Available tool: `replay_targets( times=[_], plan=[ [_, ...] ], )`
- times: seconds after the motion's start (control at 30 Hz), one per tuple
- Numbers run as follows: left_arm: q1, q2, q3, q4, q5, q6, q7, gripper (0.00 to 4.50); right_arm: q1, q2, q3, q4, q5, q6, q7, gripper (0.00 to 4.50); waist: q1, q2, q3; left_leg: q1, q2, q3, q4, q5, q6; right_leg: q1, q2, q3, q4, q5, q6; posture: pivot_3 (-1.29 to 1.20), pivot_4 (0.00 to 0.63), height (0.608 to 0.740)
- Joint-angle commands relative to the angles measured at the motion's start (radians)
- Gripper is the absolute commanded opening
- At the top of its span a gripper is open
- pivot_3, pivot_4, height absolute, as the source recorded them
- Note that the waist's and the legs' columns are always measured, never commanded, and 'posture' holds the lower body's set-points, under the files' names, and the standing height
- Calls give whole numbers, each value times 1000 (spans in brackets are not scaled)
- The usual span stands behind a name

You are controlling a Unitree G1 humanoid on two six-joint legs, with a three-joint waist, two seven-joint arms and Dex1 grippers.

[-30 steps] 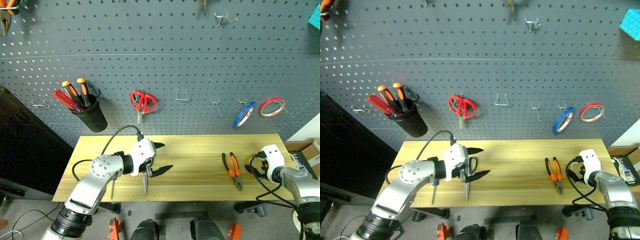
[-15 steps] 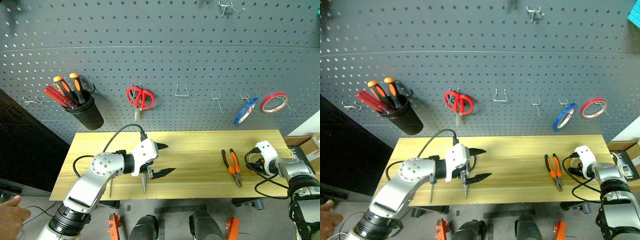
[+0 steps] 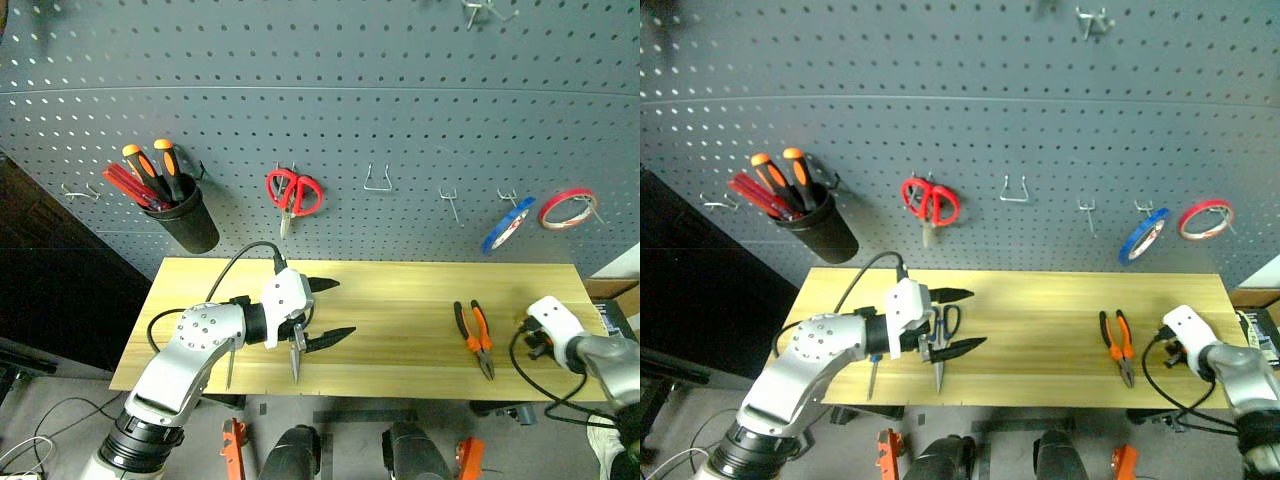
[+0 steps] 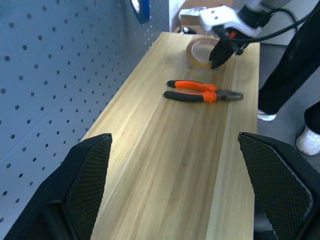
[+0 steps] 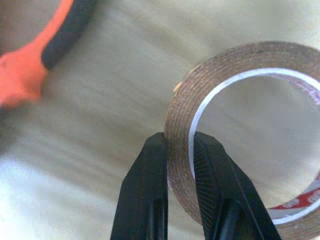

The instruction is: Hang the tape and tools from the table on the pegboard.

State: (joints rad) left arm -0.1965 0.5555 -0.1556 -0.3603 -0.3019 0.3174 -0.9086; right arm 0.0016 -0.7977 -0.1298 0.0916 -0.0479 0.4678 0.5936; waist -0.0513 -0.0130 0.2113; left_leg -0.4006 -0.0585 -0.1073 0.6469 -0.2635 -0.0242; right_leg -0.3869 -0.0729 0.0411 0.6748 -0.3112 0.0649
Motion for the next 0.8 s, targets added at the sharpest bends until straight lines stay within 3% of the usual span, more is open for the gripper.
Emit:
replay_targets(
  times=[0.03,0.17,0.3,0.53,0.8],
  plan=[
    [18,-10,31,-51,-56,-13,-4,4285,141,77,-106,-437,-15,110,-106,431,-9,-1,-1,0,0,1,-1,0,0,0,1,0,0,0,0,-102,188,740],
    [26,-13,50,-65,-108,-7,-20,4285,238,208,36,-757,-211,56,-288,431,-15,-1,0,3,2,0,0,0,0,-1,2,2,5,0,0,-113,187,740],
    [1,-22,59,-52,-124,-10,-14,4285,147,249,218,-809,-370,-55,-354,431,-15,-2,0,5,0,0,0,3,-1,1,2,1,6,4,0,-111,181,740],
    [-34,-36,62,-35,-112,-18,2,4285,-118,293,233,-565,-311,-169,-330,431,-8,-6,-2,8,1,-1,0,8,-1,4,3,0,5,8,-1,-91,168,740],
    [-41,-43,57,-35,-102,-27,21,4285,-283,327,264,-291,-241,-314,-290,431,-7,-6,-2,5,0,1,-1,10,-5,1,3,1,4,8,-1,-79,164,740]
  ],
)
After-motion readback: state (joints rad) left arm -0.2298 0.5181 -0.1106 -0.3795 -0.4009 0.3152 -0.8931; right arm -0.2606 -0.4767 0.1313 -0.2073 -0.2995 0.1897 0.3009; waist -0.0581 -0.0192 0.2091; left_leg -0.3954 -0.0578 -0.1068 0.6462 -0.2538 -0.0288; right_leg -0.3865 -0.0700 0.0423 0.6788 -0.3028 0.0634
